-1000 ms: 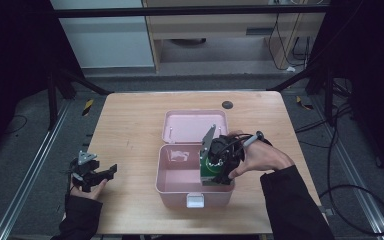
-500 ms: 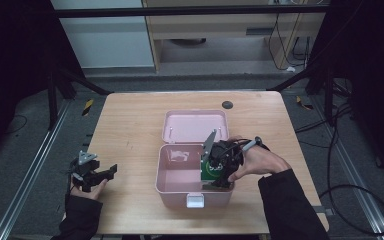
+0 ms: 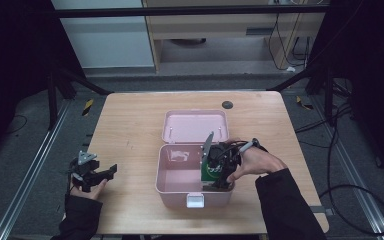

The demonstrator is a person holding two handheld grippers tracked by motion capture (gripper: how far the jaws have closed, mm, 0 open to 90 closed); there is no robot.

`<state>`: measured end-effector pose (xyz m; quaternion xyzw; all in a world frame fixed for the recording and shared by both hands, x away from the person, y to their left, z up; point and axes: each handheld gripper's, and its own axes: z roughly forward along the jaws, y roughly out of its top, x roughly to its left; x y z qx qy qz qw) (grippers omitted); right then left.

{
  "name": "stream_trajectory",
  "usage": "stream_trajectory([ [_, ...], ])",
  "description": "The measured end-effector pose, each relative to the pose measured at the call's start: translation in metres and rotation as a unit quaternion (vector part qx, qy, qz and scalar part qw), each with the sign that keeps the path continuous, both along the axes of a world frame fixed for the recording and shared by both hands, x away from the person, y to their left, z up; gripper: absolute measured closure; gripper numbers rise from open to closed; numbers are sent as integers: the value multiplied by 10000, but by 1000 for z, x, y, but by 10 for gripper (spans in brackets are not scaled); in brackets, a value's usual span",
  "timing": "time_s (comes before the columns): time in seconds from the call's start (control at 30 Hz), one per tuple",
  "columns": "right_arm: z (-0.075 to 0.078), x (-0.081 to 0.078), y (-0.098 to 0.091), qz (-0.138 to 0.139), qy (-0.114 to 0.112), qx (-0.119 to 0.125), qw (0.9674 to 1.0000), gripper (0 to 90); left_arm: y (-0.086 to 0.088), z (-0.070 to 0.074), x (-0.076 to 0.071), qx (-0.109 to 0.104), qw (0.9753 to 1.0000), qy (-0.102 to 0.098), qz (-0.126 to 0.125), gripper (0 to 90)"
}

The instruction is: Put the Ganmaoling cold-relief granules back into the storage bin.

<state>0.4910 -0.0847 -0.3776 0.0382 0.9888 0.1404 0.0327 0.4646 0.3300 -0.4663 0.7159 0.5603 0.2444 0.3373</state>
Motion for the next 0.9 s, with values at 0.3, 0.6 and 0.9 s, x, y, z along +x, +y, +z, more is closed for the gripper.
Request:
stream_trajectory([
  [0.3,4,0,-4,-80,-22,326,9994,102,0,0,0,2,10000,14,-2,276],
  [0.6,36,-9,-18,-355,-374,869,9949,79,0,0,0,10,10000,4,-8,276],
  [0.9,59,-16,-64,-1002,-789,1463,9810,93,-1,0,-1,-3,10000,23,-5,282],
])
